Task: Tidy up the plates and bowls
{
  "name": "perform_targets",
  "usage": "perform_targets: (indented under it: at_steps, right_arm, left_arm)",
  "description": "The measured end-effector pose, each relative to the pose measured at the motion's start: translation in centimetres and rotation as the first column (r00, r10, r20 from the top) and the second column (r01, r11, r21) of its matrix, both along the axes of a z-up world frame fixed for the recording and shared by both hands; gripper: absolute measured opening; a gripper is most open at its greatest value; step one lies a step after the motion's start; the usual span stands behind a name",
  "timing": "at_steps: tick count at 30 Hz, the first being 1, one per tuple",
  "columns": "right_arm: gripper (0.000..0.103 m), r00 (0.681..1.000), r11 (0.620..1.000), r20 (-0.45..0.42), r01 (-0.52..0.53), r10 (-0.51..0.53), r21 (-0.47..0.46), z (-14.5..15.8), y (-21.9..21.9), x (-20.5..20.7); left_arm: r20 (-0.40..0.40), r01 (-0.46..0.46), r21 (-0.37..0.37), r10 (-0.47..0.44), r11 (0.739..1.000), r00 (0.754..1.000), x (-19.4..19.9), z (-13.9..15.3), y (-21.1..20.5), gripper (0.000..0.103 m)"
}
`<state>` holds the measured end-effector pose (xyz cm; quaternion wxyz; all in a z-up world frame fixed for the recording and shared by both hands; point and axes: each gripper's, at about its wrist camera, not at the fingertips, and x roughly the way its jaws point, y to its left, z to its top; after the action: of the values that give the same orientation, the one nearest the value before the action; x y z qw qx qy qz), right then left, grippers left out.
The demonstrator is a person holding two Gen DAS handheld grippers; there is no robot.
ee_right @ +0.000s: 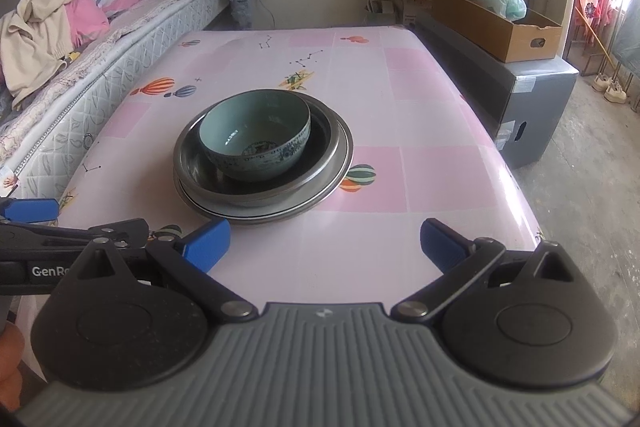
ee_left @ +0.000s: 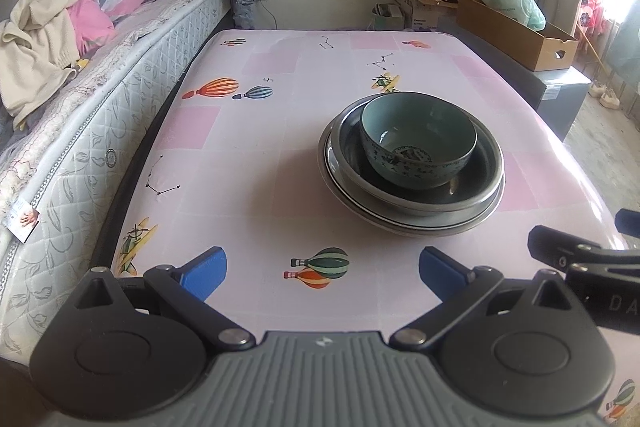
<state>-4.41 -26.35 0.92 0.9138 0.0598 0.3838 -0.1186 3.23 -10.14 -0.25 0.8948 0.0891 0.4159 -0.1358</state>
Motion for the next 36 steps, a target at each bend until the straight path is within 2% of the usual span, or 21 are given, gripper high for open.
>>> perform_targets:
  at_steps: [36]
  right_arm:
    - [0.102, 1.0, 1.0, -0.024, 0.013, -0.013, 0.011, -0.94, -0.72, 0.39]
  left_arm:
    - [-0.018, -0.01, 0.009, 0.011, 1.0, 1.0, 0.21, -0.15, -0.1, 0.102]
